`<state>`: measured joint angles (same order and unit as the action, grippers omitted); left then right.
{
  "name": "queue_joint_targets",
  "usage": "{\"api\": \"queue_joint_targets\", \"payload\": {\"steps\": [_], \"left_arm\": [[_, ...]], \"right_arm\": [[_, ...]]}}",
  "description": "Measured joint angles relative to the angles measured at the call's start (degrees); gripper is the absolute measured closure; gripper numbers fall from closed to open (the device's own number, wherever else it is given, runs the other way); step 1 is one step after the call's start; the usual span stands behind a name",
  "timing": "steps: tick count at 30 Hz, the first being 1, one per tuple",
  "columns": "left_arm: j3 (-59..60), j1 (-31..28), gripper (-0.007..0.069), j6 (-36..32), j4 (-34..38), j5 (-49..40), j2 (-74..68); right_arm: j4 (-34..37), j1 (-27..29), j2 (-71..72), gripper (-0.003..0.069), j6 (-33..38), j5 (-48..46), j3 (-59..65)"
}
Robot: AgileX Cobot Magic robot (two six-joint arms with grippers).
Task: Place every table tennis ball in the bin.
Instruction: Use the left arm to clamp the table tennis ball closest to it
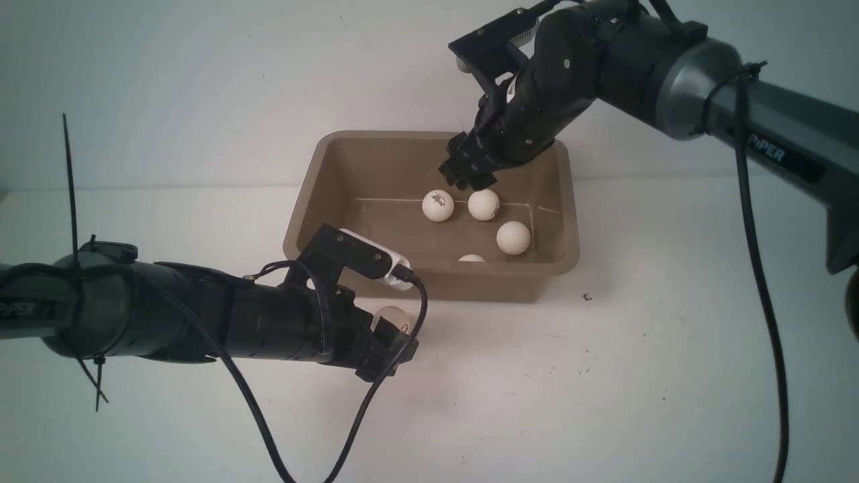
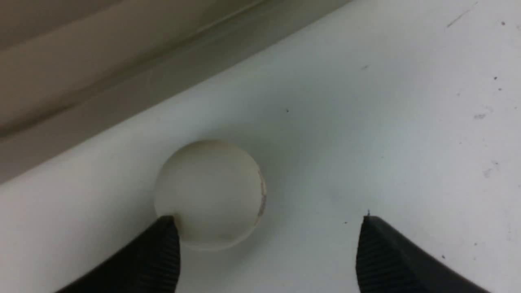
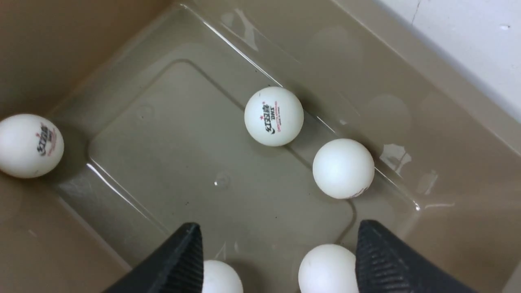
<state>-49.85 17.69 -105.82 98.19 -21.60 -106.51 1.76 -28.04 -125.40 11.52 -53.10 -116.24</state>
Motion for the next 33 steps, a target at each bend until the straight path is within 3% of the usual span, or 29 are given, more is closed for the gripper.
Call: {"api": "queue_joint_targets", "payload": {"steps": [18, 33], "left_arm": [[-4.18, 0.10, 0.0101, -0.51, 0.04, 1.15, -4.42], [-4.77, 0.10, 0.0146, -0.41, 0.04, -0.23, -6.01]], "right_arm": [[0.08, 0.00, 0.00, 0.0200, 0.05, -0.15, 0.00], [0.03, 0.00, 0.00, 0.0200, 0.05, -0.19, 0.00]]}}
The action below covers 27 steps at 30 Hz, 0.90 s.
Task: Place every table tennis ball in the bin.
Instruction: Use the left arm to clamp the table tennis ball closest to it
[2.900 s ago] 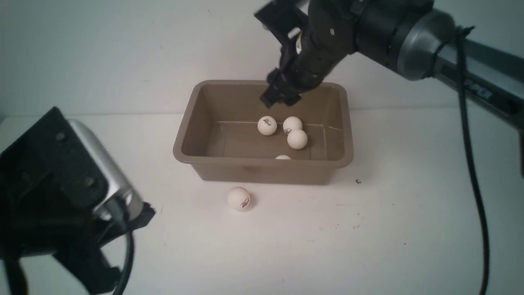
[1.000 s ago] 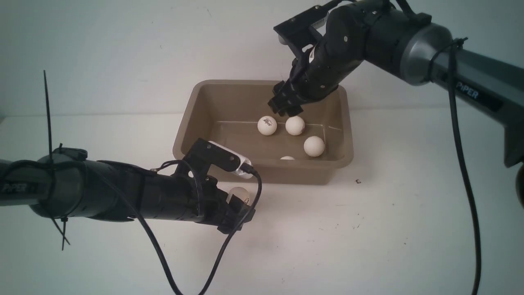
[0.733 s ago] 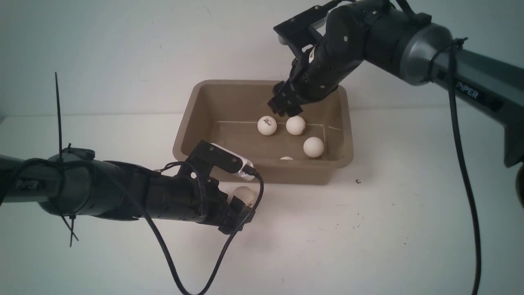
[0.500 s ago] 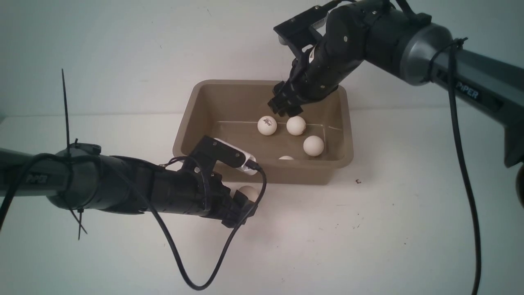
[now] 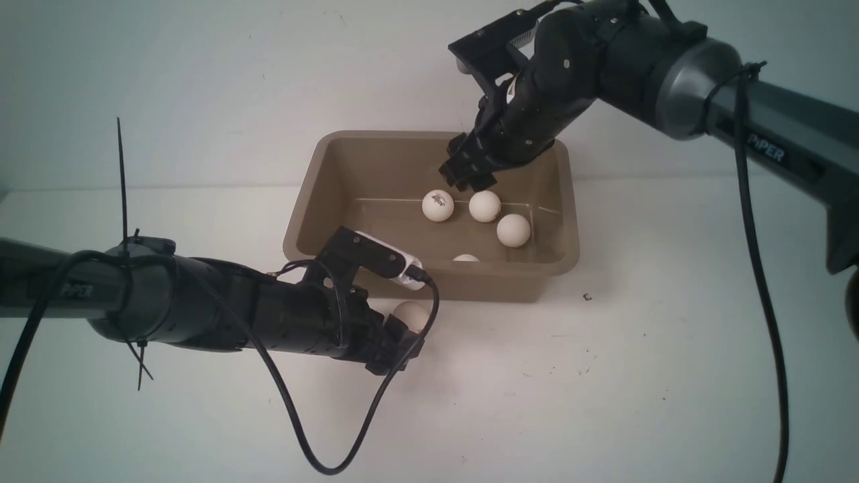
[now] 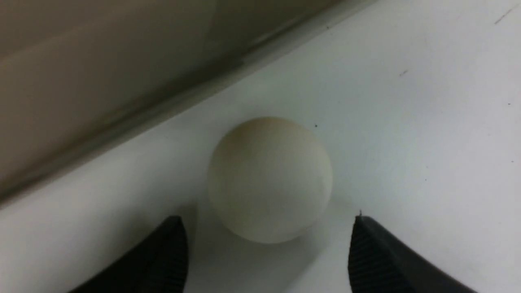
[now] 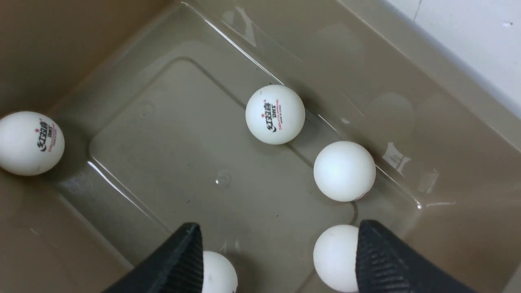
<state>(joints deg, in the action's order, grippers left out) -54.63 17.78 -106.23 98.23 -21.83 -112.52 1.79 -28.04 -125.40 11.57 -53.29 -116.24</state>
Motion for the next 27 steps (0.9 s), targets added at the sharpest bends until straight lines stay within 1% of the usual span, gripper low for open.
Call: {"api": "queue_joint_targets", "payload": {"steps": [8, 24, 27], "left_arm": [[-0.11, 0.00, 0.0146, -0.22, 0.00, -0.14, 0.00], [-5.71, 0.00, 0.0146, -0.35, 0.00, -0.14, -3.38], [-6.03, 0.00, 0.0151, 0.45, 0.00, -0.21, -4.19]], "right_arm": [[0.05, 0.00, 0.00, 0.0200, 0.00, -0.22, 0.00], [0.05, 0.00, 0.00, 0.0200, 0.00, -0.46, 0.00], [0.05, 0.00, 0.00, 0.0200, 0.00, -0.46, 0.00]]}}
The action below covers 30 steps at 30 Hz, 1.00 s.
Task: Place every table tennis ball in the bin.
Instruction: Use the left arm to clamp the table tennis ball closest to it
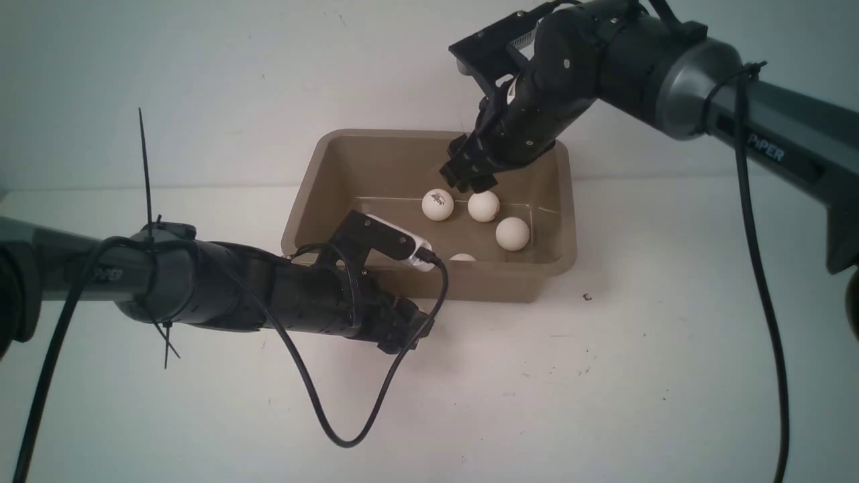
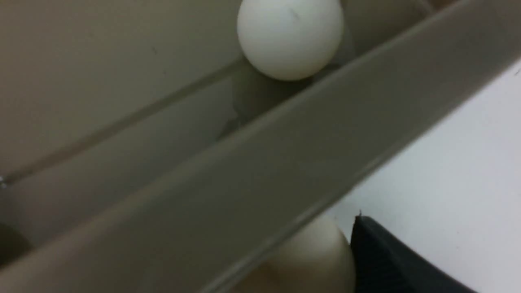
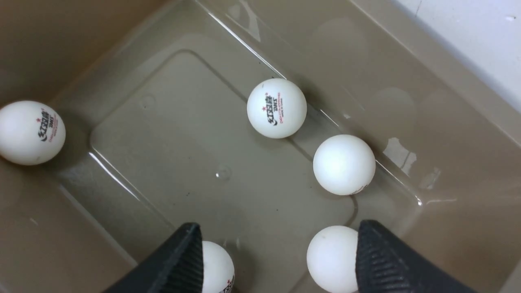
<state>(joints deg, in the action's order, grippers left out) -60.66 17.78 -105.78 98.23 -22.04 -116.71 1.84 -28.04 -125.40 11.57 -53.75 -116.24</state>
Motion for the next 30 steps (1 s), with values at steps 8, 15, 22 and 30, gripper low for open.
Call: {"api": "queue_joint_targets", "payload": {"steps": [8, 15, 22, 30], "left_arm": [[-0.40, 0.00, 0.0275, 3.42, 0.05, -0.06, -0.18], [-0.28, 0.00, 0.0275, 5.77, 0.05, -1.22, -0.23], [7.17, 0.00, 0.0275, 6.97, 0.05, -1.48, 5.94], [15.26, 0.00, 0.0275, 6.27, -0.05, -1.48, 15.98]], "right_arm": [[0.00, 0.00, 0.00, 0.0200, 0.00, 0.00, 0.00], [-0.36, 0.00, 0.00, 0.0200, 0.00, 0.00, 0.00], [-0.54, 0.00, 0.00, 0.0200, 0.00, 0.00, 0.00], [-0.54, 0.00, 0.00, 0.0200, 0.00, 0.00, 0.00]]}}
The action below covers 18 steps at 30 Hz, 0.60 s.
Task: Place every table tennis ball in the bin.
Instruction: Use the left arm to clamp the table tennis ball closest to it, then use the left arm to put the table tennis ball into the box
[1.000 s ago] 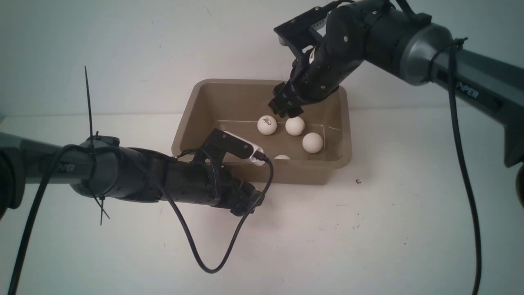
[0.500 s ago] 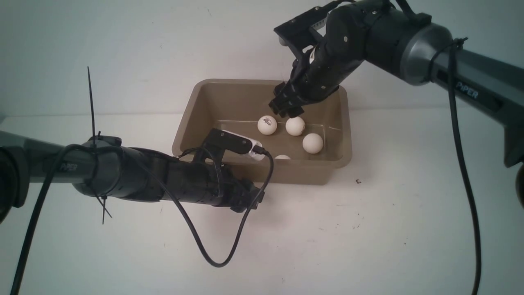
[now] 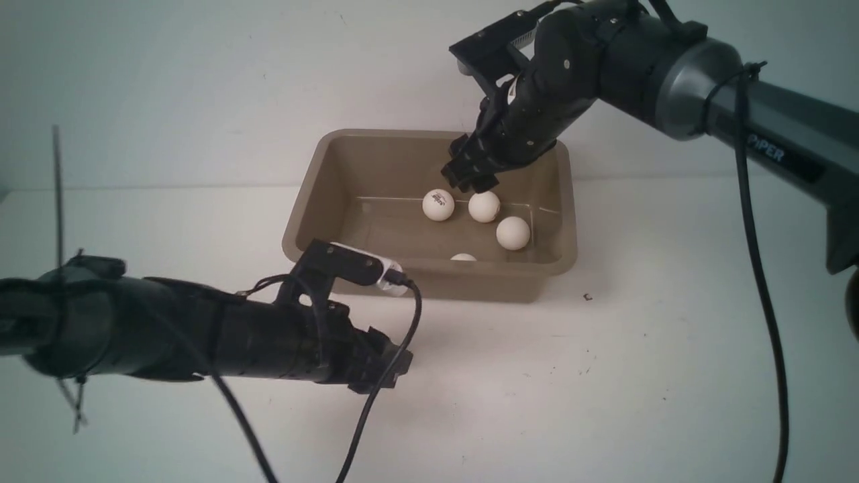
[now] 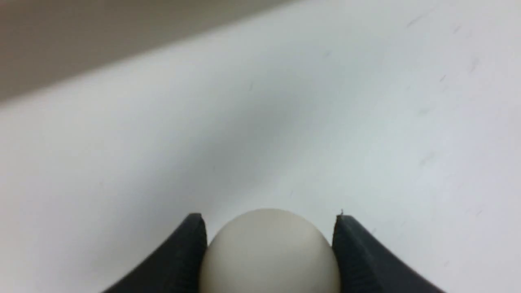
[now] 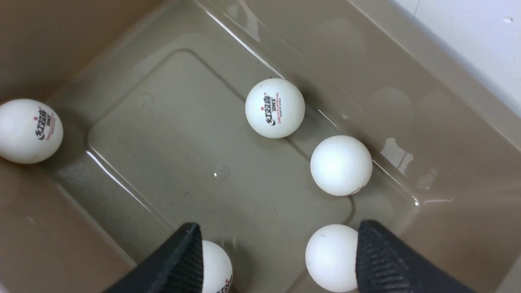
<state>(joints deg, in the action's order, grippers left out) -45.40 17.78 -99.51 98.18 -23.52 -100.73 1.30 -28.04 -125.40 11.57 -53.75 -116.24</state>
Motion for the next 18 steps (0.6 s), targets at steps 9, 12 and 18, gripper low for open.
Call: {"api": "queue_joint_targets", "payload": {"steps": [9, 12, 18], "left_arm": [[-10.69, 0.00, 0.0275, -0.33, -0.02, 6.93, 4.50], [-16.59, 0.00, 0.0275, -1.67, 0.17, 13.37, 3.15], [-24.11, 0.00, 0.0275, -4.24, 0.29, 15.51, -2.42]], "right_arm": [[-6.96, 0.00, 0.00, 0.0214, -0.37, -3.58, 0.00], [-13.07, 0.00, 0.63, 0.0299, -2.61, -5.89, 0.00], [-22.90, 0.00, 5.76, 0.0620, -9.24, -7.30, 0.00]]}}
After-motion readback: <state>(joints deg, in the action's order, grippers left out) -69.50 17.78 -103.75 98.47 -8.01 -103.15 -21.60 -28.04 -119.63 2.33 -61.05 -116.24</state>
